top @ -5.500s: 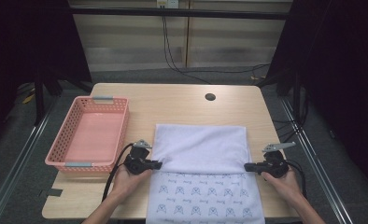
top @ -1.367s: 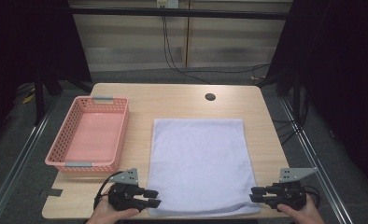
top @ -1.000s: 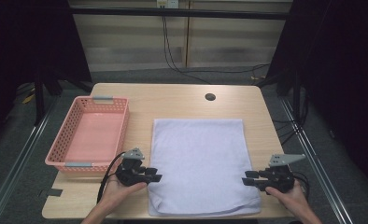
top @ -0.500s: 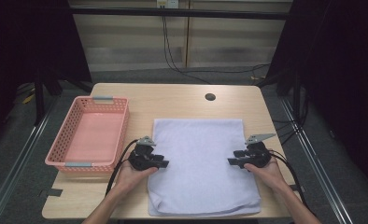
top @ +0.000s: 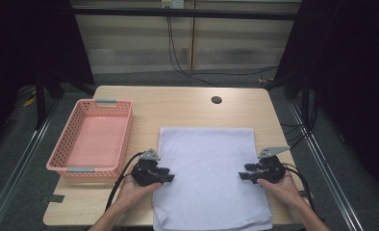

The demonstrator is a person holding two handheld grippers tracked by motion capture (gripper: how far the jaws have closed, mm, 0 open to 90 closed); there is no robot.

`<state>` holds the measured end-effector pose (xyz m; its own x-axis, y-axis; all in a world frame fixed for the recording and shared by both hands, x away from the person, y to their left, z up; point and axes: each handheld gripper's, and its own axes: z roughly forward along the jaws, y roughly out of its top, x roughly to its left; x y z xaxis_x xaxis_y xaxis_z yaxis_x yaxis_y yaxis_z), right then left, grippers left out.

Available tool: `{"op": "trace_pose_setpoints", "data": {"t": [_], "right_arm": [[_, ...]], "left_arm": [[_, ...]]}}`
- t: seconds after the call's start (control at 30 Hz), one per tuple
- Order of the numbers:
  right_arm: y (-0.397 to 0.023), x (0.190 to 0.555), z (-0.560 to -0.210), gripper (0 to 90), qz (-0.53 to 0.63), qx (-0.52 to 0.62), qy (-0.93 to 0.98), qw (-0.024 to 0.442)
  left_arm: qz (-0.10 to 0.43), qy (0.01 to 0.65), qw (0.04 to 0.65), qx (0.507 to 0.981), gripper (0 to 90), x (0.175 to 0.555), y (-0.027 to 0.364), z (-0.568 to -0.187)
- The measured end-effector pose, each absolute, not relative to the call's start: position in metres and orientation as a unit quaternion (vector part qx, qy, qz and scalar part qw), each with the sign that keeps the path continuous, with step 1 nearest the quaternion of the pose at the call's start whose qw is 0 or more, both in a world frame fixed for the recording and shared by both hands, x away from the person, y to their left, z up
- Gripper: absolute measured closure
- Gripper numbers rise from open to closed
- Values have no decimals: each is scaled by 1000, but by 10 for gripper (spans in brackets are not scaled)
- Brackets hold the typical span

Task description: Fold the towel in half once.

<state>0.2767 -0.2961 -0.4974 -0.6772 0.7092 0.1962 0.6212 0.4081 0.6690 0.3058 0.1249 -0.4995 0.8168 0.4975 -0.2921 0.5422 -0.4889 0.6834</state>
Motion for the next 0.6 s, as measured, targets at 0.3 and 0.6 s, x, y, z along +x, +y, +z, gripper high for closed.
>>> {"op": "trace_pose_setpoints", "data": {"t": [0.3, 0.6], "right_arm": [[-300, 262, -496, 558, 373, 392, 840, 43], [-302, 244, -494, 742, 355, 378, 853, 60]], "left_arm": [[-8, 282, 386, 878, 649, 283, 121, -496], [-6, 276, 376, 885, 836, 267, 121, -495]]}}
